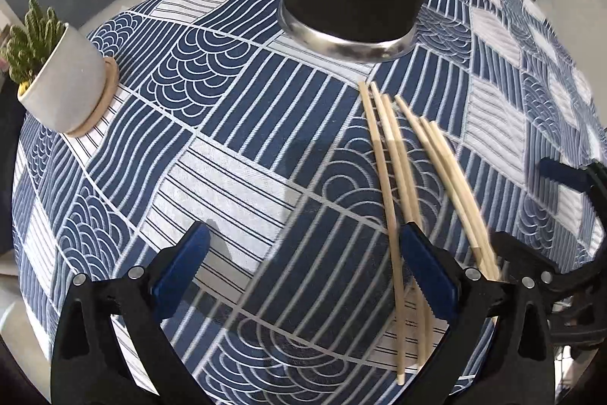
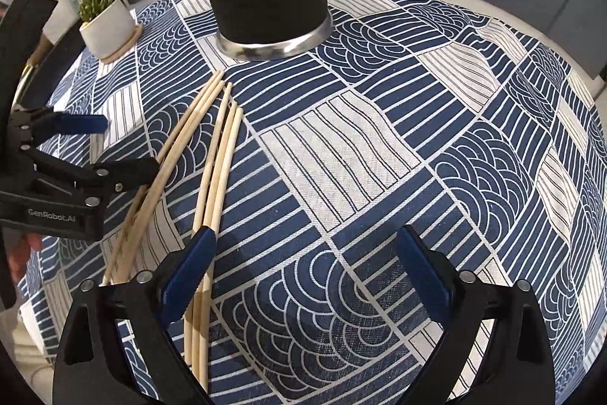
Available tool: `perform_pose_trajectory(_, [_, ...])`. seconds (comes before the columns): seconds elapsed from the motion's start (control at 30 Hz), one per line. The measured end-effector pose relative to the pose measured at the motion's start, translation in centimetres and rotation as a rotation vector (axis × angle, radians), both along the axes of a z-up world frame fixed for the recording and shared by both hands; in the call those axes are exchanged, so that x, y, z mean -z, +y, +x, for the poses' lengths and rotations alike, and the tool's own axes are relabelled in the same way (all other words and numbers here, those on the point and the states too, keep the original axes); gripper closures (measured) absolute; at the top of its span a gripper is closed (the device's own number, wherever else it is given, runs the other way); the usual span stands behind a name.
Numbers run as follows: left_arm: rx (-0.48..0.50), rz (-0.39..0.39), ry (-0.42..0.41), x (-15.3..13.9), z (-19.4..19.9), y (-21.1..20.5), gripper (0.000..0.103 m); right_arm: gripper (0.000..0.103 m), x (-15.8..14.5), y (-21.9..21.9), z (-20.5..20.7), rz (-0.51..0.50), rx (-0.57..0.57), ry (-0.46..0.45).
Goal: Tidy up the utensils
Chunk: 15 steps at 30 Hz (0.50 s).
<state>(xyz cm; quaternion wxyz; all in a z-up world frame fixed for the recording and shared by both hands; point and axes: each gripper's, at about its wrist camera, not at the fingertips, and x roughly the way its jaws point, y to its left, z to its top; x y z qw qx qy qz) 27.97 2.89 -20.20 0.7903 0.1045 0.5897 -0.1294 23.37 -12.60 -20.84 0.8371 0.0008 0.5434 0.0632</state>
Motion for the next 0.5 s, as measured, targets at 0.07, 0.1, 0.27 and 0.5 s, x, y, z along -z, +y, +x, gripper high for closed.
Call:
perform_pose_trajectory(0.07, [0.004,-0.003,0.005,-0.1,0.3,0.1,0.004,0.008,0.1,0.1,0.1,0.0,0.017,0.005])
perform_pose_trajectory(0.1, [0.005,-0.004,0.005,-0.1,0.3,0.2,0.004,0.008,0.1,0.1,0.0,-0.002,0.02,0.007])
perform_pose_trajectory(0.27, [0.02,-0.008,-0.003,-0.2,0.5,0.8,0.004,0.008,0.2,0.2,-0.1,-0.004,0.025,0.015])
perform_pose_trajectory(0.5, [0.052,-0.004,0.001,0.0,0.9,0.7,0.004,0.008,0.4,1.5,1.0,-0.073,0.009,0.118])
